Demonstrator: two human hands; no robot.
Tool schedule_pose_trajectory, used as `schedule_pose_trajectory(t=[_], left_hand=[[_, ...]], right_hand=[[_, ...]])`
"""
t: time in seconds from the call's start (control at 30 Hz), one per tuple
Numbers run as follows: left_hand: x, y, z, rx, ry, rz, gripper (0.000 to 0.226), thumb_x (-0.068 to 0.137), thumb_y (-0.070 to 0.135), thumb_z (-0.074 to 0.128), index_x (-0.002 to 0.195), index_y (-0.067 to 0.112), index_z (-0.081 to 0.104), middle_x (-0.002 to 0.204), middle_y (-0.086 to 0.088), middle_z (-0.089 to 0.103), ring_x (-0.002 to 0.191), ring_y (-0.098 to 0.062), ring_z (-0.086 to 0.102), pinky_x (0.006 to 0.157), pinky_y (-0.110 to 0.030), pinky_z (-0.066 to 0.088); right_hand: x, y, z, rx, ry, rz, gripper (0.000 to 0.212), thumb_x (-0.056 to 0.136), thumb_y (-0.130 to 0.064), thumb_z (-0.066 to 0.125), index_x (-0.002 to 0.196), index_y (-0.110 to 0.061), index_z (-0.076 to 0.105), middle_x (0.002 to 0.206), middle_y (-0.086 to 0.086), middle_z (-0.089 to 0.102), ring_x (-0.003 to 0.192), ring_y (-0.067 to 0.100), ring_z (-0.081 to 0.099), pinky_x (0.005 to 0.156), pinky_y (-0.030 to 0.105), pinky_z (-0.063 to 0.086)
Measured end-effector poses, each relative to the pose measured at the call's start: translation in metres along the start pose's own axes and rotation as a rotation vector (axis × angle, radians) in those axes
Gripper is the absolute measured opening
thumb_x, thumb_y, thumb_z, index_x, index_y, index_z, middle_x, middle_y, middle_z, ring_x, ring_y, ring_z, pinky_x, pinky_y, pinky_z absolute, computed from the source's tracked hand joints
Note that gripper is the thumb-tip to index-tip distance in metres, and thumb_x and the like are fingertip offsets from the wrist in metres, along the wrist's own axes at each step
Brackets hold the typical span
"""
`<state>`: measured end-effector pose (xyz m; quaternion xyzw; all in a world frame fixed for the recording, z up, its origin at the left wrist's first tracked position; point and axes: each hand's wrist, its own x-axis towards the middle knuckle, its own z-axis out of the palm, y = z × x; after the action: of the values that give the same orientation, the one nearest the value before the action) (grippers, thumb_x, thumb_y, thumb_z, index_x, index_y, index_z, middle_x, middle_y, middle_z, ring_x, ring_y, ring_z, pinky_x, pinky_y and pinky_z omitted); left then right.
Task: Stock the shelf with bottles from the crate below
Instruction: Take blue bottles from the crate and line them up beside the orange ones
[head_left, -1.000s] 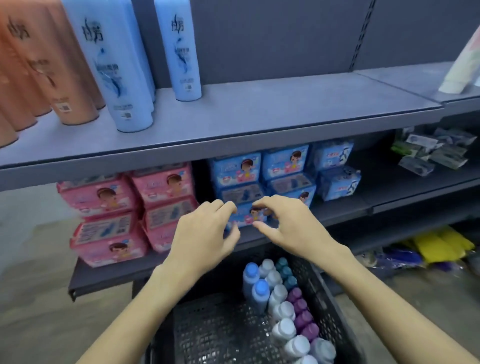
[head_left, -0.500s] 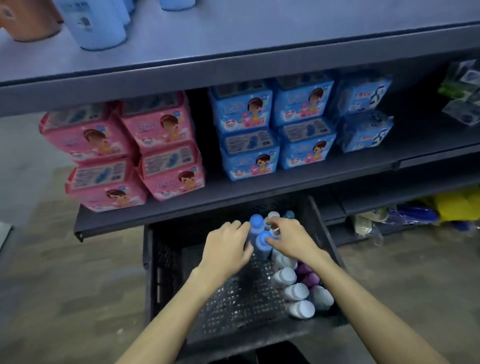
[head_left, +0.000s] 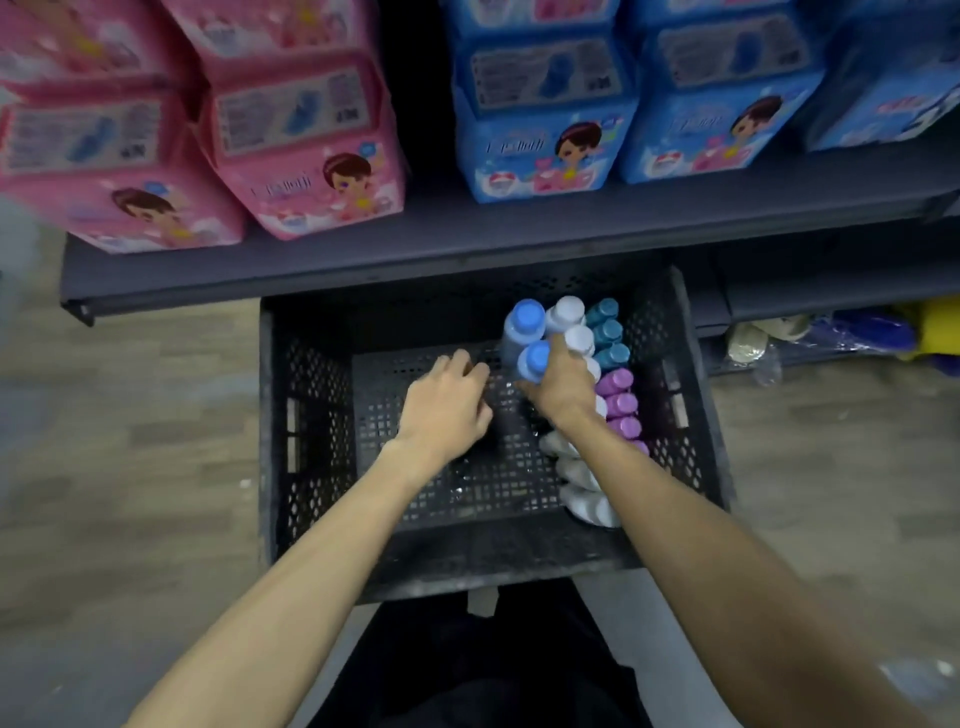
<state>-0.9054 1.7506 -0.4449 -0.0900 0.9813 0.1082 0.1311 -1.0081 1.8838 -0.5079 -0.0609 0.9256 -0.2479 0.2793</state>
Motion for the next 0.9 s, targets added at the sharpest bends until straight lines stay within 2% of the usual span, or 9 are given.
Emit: schedule_pose_trajectory(t=[0.13, 0.23, 0.3, 0.4, 0.57, 0.73, 0.8, 0.9], left_hand=[[-0.003, -0.002, 0.014, -0.056, -0.004, -0.049, 0.032, 0.086, 0.029, 0.055, 0.114, 0.012, 0.055, 0.116, -0.007, 0.046, 0.108, -0.027, 0.047, 0.067, -0.039, 0.049], [-0.004, -0.002, 0.017, -0.068, -0.005, -0.051, 0.033, 0.088, 0.03, 0.055, 0.116, 0.012, 0.054, 0.118, -0.007, 0.045, 0.109, -0.026, 0.046, 0.071, -0.039, 0.049], [-0.004, -0.003, 0.014, -0.068, 0.014, -0.048, 0.033, 0.088, 0.03, 0.055, 0.115, 0.012, 0.055, 0.118, -0.007, 0.045, 0.108, -0.026, 0.046, 0.074, -0.038, 0.048], [-0.001, -0.006, 0.005, -0.056, 0.054, -0.036, 0.032, 0.086, 0.031, 0.055, 0.112, 0.012, 0.056, 0.115, -0.007, 0.047, 0.106, -0.026, 0.047, 0.079, -0.037, 0.046], [0.002, -0.012, -0.022, -0.013, 0.084, -0.001, 0.026, 0.084, 0.029, 0.054, 0.106, 0.015, 0.058, 0.105, -0.005, 0.055, 0.101, -0.026, 0.053, 0.077, -0.037, 0.046], [0.009, -0.016, -0.063, 0.063, 0.084, 0.006, 0.026, 0.086, 0.029, 0.056, 0.11, 0.018, 0.054, 0.108, -0.002, 0.059, 0.104, -0.025, 0.057, 0.076, -0.035, 0.045], [0.011, -0.016, -0.082, 0.084, 0.118, 0.064, 0.027, 0.085, 0.027, 0.055, 0.111, 0.018, 0.054, 0.107, -0.002, 0.058, 0.103, -0.026, 0.057, 0.072, -0.035, 0.043], [0.011, -0.014, -0.121, 0.106, 0.244, 0.123, 0.026, 0.084, 0.029, 0.055, 0.107, 0.017, 0.053, 0.104, -0.004, 0.06, 0.1, -0.029, 0.058, 0.068, -0.034, 0.039]], right_hand=[[0.003, 0.0, 0.012, -0.078, 0.116, 0.021, 0.06, 0.083, -0.031, 0.074, 0.131, -0.018, 0.041, 0.112, 0.012, 0.064, 0.099, 0.035, 0.063, 0.072, 0.037, 0.042], [0.001, 0.002, 0.009, -0.15, 0.153, 0.003, 0.053, 0.083, -0.037, 0.071, 0.125, -0.021, 0.044, 0.104, 0.009, 0.066, 0.093, 0.035, 0.063, 0.074, 0.041, 0.046], [-0.002, 0.003, 0.005, -0.252, 0.155, -0.049, 0.055, 0.082, -0.042, 0.07, 0.127, -0.026, 0.045, 0.102, 0.007, 0.067, 0.091, 0.033, 0.064, 0.071, 0.04, 0.047], [-0.014, -0.004, -0.005, -0.35, 0.137, -0.15, 0.058, 0.081, -0.044, 0.072, 0.13, -0.026, 0.045, 0.097, 0.006, 0.068, 0.089, 0.032, 0.065, 0.064, 0.035, 0.039], [-0.046, -0.027, -0.045, -0.195, 0.154, -0.274, 0.05, 0.074, -0.042, 0.074, 0.116, -0.026, 0.053, 0.089, 0.003, 0.064, 0.083, 0.031, 0.061, 0.065, 0.035, 0.043], [-0.075, -0.063, -0.106, 0.012, 0.179, -0.395, 0.05, 0.059, -0.036, 0.082, 0.103, -0.034, 0.06, 0.087, -0.01, 0.069, 0.082, 0.018, 0.063, 0.074, 0.033, 0.051], [-0.088, -0.078, -0.13, 0.047, 0.202, -0.476, 0.051, 0.057, -0.034, 0.085, 0.103, -0.032, 0.065, 0.088, -0.013, 0.07, 0.082, 0.012, 0.063, 0.076, 0.028, 0.05], [-0.112, -0.103, -0.169, 0.066, 0.289, -0.603, 0.055, 0.057, -0.037, 0.084, 0.109, -0.03, 0.068, 0.094, -0.012, 0.072, 0.087, 0.014, 0.065, 0.081, 0.032, 0.051]])
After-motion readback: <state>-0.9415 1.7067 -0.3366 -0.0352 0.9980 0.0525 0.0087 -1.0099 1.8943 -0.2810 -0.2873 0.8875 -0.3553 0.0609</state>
